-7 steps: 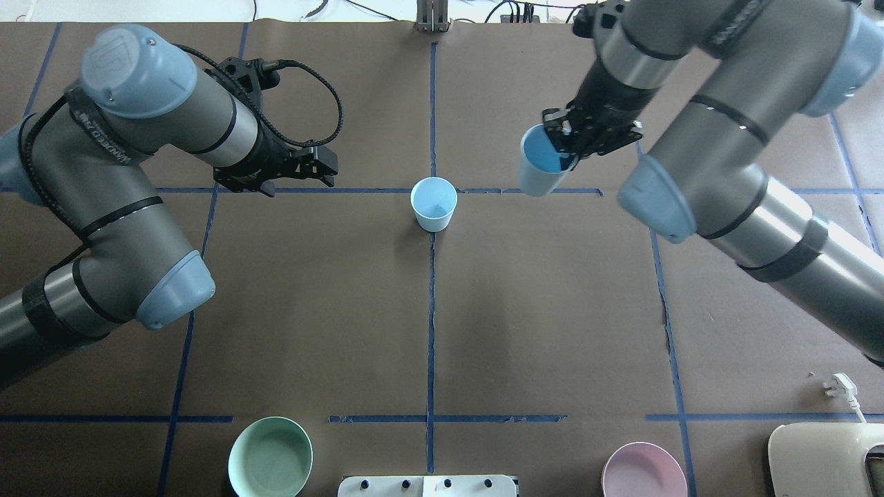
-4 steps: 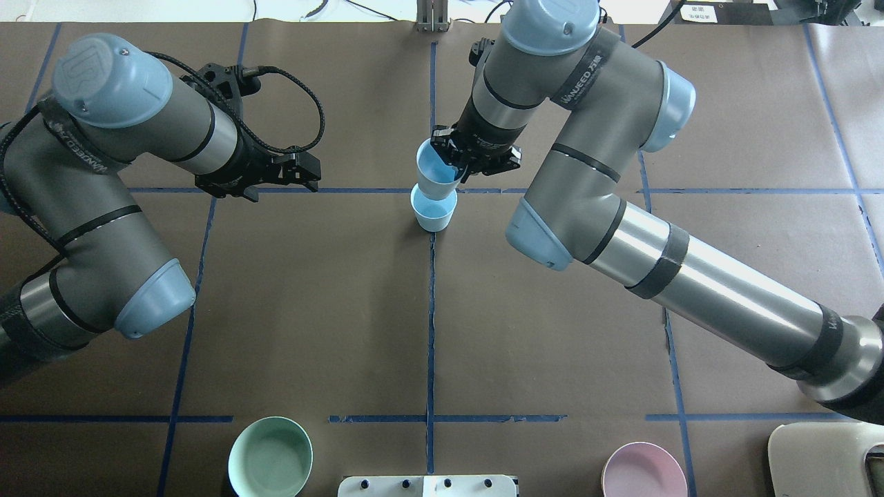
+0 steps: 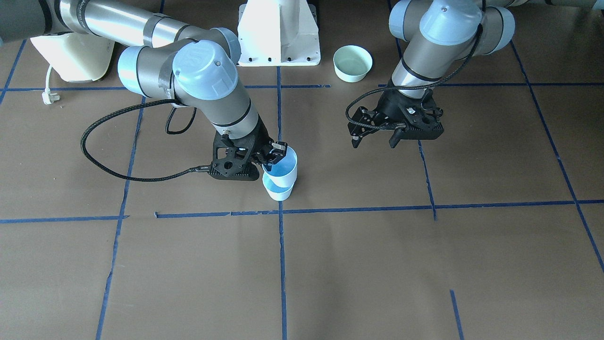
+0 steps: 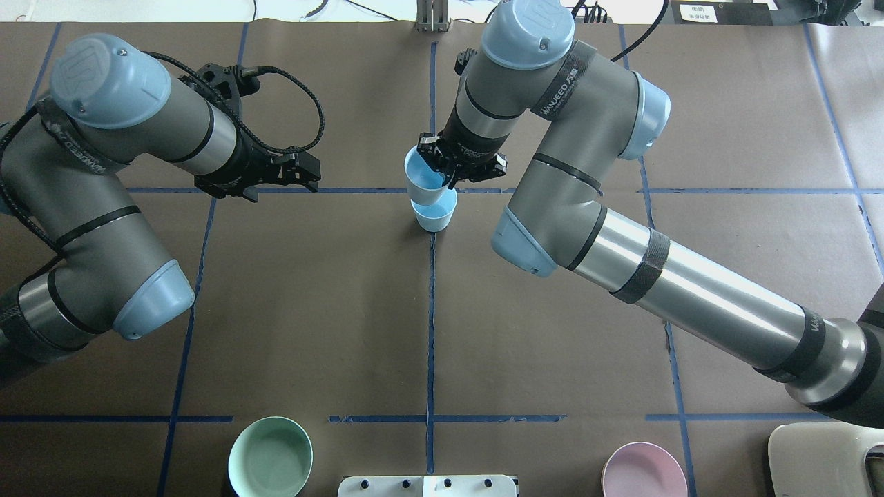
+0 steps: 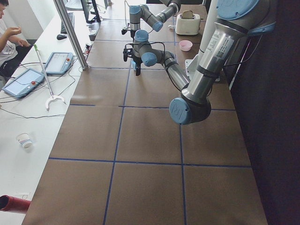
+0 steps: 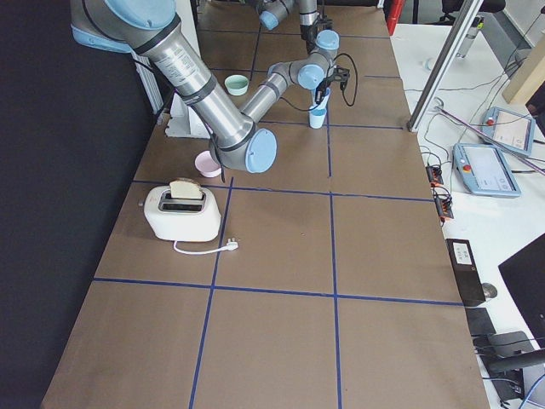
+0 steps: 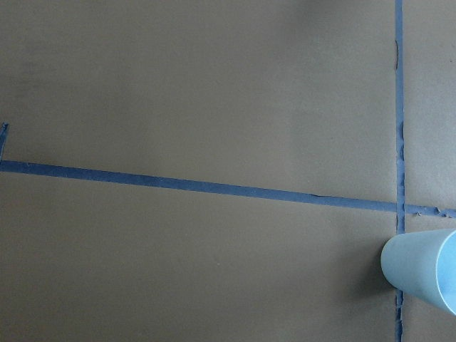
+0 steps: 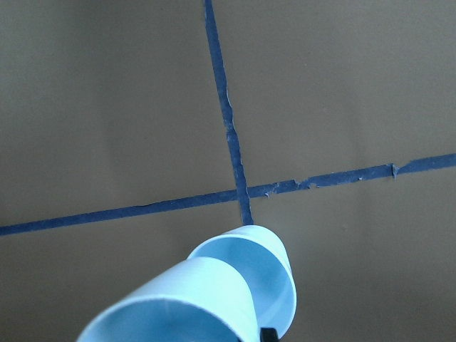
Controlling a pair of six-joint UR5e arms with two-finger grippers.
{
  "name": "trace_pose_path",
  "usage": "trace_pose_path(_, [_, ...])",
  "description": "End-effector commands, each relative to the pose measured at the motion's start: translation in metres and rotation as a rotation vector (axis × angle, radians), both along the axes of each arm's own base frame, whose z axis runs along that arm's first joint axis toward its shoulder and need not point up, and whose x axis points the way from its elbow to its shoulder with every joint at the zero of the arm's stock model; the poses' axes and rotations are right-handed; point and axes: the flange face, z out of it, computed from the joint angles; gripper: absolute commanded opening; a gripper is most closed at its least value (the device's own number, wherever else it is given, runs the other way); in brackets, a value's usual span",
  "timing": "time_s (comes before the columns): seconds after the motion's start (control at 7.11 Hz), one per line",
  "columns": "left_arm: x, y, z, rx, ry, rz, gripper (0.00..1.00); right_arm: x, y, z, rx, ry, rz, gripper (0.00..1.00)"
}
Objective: Stack blue cups with both arms
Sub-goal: 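Lower the cup into the centre cup and open the right gripper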
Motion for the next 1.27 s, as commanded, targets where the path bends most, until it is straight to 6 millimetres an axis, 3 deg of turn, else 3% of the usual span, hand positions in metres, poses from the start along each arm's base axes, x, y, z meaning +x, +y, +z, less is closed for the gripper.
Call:
trace_pose_path(0.0, [-0.001,0.001,-0.002,-0.001,0.004,-0.002,1.0,-0.002,0.001,0.005,-0.006,0.009,-0.002,0.0])
trace_pose_path(0.42, [-0.004,0.004,-0.007,0.006,0.013,-0.005,1.0,-0.006,0.004,0.013,-0.018,0.037,0.0,0.02])
trace_pose_path(0.56, [-0.004,0.004,-0.007,0.006,0.013,-0.005,1.0,-0.009,0.006,0.013,-0.013,0.041,0.002,0.09])
trace_pose_path(0.7, [-0.004,0.004,-0.007,0.007,0.014,-0.005,1.0,-0.01,0.007,0.015,-0.011,0.045,0.005,0.85])
trace_pose_path(0.84, [-0.004,0.004,-0.007,0.006,0.015,-0.006,1.0,-0.015,0.01,0.013,0.003,0.064,0.018,1.0])
trace_pose_path(1.12, [-0.007,0.005,-0.01,0.008,0.018,-0.006,1.0,-0.012,0.013,0.005,0.012,0.055,0.018,1.0])
